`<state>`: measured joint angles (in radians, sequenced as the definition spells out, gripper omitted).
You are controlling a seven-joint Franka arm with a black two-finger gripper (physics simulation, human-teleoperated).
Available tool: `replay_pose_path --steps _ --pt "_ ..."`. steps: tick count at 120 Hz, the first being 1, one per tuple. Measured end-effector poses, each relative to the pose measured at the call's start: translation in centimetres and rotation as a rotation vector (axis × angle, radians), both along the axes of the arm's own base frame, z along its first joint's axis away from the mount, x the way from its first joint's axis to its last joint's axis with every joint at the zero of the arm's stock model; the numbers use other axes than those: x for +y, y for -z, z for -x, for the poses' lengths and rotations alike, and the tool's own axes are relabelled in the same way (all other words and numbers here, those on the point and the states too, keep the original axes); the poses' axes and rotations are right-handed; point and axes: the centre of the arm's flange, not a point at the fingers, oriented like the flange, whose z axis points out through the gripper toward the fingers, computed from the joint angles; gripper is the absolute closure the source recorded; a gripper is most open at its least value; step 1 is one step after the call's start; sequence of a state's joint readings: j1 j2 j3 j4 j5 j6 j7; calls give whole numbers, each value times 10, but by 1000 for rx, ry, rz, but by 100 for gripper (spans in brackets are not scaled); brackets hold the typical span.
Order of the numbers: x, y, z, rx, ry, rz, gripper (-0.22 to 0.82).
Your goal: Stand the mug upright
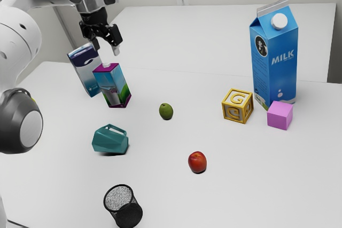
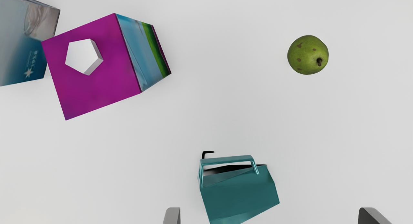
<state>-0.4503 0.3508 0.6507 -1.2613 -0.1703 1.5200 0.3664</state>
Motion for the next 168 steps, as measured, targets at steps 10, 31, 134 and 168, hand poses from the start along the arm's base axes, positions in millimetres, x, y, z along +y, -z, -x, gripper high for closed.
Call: replay_pose_path --steps 10,31,134,168 --pt "0 -2 0 -3 2 -1 0" --pt "20 6 5 15 -27 26 0" --pt "144 197 176 -55 -298 320 0" --pt "169 251 174 -92 -429 523 0"
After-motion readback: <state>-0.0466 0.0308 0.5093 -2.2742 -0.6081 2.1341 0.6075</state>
